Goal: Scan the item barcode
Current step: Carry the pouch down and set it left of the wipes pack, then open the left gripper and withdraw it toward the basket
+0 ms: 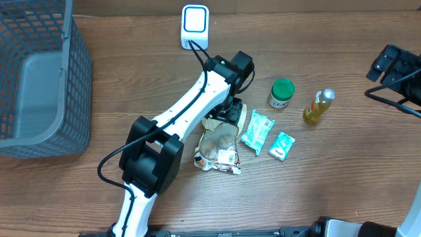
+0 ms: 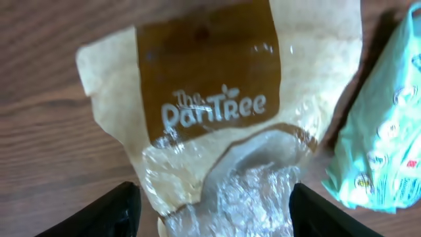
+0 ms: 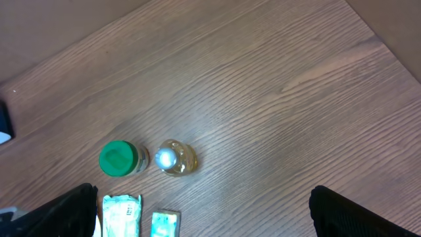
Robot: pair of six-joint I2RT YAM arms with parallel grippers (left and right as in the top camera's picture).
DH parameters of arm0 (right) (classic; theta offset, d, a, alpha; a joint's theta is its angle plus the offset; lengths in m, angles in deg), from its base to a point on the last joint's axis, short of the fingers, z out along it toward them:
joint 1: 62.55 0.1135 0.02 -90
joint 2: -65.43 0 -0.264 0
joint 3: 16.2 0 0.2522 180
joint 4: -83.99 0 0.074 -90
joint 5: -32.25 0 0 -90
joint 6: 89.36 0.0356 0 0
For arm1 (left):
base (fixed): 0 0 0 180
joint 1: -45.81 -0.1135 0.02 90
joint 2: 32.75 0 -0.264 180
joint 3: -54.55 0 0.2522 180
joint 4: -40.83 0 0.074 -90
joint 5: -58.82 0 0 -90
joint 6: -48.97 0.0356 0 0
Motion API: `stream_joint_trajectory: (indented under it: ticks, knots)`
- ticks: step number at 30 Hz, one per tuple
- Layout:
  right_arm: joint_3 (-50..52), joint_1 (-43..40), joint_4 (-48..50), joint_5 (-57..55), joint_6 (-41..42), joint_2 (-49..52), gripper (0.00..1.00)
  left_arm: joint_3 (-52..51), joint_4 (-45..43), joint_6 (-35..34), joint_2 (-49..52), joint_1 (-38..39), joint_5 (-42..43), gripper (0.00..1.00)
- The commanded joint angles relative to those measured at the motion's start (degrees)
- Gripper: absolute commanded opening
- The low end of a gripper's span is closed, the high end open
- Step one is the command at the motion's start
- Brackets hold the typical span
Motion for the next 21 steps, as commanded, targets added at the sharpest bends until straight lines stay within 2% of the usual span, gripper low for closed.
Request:
stream_joint_trajectory:
  ticks: [1,13,16,21]
  knots:
    - [-0.1,-0.1,0.2,-0.2,-0.3,-0.1,1.0,1.4,-0.9,-1.0,-3.7,-0.4,-2.2,0.72]
    - [-0.1,-0.1,0.2,-0.2,-0.3,-0.1,1.0,5.7,0.3,1.4,-6.4,-3.5,-4.3,0.71]
    - [-0.1,-0.1,0.2,-0.2,-0.3,-0.1,1.0,7.9,2.2,-0.2,-8.3,-5.9,-7.8,0.71]
    - [-0.1,-0.1,0.2,-0.2,-0.3,-0.1,1.0,10.0,2.4,-1.9,-13.9,-12.2,-7.5,0.73]
